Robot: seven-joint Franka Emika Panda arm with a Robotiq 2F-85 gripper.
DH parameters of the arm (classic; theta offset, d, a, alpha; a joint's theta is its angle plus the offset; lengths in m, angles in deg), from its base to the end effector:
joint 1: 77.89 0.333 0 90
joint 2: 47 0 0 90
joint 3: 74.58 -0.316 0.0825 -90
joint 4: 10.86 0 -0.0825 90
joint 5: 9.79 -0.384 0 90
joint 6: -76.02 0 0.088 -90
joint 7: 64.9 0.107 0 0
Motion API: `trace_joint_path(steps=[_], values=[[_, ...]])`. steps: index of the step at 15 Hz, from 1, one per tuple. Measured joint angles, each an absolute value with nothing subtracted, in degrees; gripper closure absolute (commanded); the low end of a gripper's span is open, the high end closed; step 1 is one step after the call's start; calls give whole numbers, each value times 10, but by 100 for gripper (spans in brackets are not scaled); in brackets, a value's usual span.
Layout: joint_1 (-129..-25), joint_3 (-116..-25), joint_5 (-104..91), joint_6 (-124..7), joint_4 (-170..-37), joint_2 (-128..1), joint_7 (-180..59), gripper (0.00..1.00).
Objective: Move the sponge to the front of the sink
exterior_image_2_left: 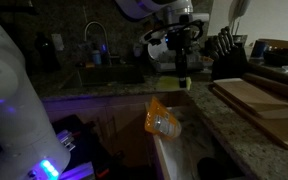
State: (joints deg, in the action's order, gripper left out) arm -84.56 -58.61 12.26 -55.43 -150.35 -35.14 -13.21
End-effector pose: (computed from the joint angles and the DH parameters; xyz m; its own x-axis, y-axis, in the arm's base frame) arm 0.4274 -0.1876 0.3863 0.5009 -0.8392 0.2119 -0.8655 -0.4855 0.1231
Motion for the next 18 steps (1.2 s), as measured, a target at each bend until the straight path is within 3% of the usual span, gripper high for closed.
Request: trace_joint_path(steps=[3, 6, 16, 17, 18], values=[[-854, -604, 122, -554, -1504, -353, -137, 95], [-842, -680, 125, -552, -1525, -366, -136, 95], [-685, -882, 168, -557, -1577, -446, -85, 95], [-674, -888, 184, -557, -1577, -449, -86, 79], [-666, -892, 203, -557, -1577, -450, -91, 79]])
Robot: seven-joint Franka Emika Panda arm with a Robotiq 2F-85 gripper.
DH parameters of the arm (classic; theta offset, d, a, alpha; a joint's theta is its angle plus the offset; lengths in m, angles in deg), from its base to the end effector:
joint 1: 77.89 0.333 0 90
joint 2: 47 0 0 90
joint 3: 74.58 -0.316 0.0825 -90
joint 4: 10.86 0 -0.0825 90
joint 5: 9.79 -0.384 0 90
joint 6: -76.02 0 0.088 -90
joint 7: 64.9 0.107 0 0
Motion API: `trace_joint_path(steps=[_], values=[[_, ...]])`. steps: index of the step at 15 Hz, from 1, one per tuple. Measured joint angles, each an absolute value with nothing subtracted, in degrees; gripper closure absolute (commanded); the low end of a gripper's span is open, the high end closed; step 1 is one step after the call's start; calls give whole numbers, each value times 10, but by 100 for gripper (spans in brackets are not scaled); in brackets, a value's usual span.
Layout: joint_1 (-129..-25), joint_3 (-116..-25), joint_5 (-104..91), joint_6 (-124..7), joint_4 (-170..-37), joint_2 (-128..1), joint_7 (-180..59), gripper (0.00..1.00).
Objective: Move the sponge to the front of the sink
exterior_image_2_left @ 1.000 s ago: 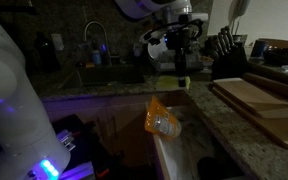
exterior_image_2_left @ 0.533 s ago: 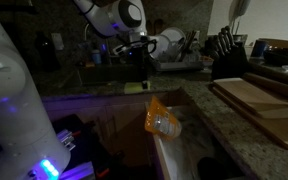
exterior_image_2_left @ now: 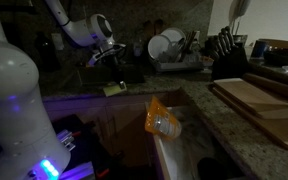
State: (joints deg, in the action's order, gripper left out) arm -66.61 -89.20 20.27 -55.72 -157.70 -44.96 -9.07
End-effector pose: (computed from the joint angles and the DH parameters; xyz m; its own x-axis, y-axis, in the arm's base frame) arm 0.3862 0.1749 0.2626 0.9906 -0.1062 0.0868 -0.1322 -0.9073 0.3993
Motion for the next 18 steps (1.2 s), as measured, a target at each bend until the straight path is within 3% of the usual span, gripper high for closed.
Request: trace_joint_path(steps=[1, 2, 14, 18], values=[[-662, -892, 214, -557, -1577, -450, -95, 79], [-661, -892, 218, -557, -1577, -450, -100, 95], [-635, -896, 45, -599, -1555, -481, -426, 95], [-618, -897, 100, -596, -1539, -520, -457, 95]])
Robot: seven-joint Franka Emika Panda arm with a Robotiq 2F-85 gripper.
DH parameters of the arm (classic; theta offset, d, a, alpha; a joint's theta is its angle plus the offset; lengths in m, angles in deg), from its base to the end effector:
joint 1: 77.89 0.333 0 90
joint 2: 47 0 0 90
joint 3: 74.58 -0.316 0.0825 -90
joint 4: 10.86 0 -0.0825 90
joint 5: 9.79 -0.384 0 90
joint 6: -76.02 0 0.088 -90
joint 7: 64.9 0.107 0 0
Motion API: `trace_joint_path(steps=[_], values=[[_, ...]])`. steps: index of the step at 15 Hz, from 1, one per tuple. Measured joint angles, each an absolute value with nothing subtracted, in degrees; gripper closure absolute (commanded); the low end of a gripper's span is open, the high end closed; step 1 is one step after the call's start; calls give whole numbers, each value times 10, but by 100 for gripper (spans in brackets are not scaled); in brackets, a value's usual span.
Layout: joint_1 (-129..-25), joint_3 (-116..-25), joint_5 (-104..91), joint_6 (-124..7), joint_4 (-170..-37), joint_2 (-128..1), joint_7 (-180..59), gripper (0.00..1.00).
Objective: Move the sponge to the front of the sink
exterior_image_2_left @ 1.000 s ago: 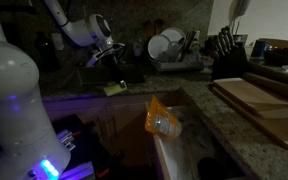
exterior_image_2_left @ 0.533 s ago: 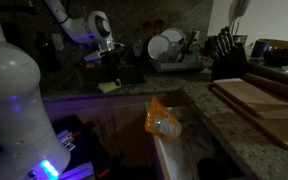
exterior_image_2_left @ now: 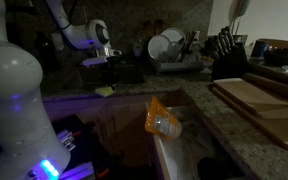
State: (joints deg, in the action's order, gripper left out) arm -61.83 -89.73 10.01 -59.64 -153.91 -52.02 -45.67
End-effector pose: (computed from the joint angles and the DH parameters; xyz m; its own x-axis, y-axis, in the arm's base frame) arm 0.3833 0.2296 0.2365 0.8817 0.4425 -0.1639 0.4702 -0.8534 0.2250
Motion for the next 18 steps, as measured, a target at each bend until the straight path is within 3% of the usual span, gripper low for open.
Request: trace_joint_path(steps=[6, 11, 12, 13, 15, 18], values=[[-565, -902, 255, -620, -1526, -539, -362, 95], [-566, -894, 269, -653, -1519, -544, -348, 95], [-567, -890, 269, -662, -1518, -545, -348, 54], [-569, -886, 268, -669, -1517, -545, -348, 53], [-574, -879, 266, -679, -1516, -545, -348, 42], [-583, -866, 250, -679, -1515, -547, -348, 19]])
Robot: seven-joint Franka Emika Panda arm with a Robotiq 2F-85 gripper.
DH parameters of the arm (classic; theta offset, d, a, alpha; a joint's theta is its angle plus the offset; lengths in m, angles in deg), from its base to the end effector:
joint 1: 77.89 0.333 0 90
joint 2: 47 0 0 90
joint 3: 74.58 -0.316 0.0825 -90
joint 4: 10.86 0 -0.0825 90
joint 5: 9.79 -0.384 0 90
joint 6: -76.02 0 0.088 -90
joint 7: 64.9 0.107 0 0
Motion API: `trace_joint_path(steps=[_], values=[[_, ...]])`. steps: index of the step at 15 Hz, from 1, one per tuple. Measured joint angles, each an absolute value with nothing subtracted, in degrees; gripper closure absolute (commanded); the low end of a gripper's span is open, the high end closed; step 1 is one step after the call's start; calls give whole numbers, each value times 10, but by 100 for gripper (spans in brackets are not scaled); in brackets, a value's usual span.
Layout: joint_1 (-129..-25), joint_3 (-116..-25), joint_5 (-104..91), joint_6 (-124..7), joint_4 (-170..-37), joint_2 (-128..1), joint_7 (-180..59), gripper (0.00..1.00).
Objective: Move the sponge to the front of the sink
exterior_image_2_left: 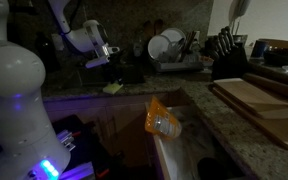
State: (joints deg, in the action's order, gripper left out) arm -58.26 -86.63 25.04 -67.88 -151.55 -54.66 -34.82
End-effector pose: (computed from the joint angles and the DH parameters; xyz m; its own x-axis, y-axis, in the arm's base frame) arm 0.4001 0.2544 0.2389 0.8583 0.5127 0.0199 0.4822 -0.8194 0.3099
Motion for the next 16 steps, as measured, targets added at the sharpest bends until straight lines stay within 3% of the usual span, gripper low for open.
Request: trace_joint_path(steps=[3, 16], values=[[-594, -855, 214, -679, -1515, -548, -353, 0], [-626, -844, -13, -654, -1485, -536, -407, 0]])
